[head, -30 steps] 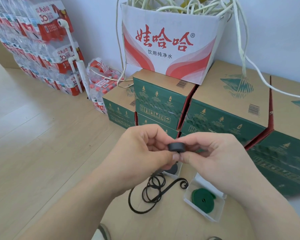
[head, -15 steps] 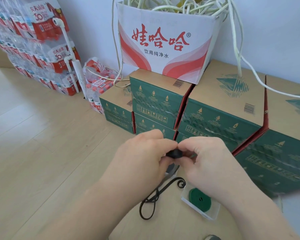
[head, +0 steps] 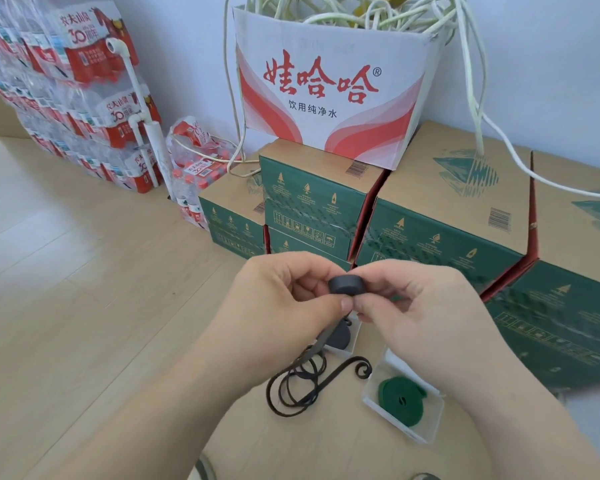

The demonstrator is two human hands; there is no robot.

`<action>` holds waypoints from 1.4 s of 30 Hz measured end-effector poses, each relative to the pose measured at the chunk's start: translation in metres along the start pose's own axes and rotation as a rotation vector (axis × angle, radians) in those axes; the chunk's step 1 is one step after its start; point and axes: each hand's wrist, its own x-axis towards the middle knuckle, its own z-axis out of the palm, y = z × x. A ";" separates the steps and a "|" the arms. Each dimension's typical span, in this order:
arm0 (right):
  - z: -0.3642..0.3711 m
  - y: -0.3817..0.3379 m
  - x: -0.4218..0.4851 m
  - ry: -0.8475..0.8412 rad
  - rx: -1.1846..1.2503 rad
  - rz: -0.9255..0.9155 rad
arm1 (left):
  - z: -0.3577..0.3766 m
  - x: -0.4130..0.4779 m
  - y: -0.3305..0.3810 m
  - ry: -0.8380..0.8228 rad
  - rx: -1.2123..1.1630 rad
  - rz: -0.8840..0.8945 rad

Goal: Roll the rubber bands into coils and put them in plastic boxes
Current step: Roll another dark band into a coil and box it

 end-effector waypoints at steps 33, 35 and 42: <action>0.005 -0.001 -0.003 -0.011 -0.084 0.132 | 0.000 -0.002 -0.009 -0.012 0.406 0.167; -0.001 -0.005 -0.003 -0.024 0.109 0.163 | -0.008 0.000 -0.004 -0.048 0.091 0.003; -0.003 -0.009 -0.004 -0.043 0.154 0.135 | -0.012 -0.002 0.006 -0.087 -0.159 -0.112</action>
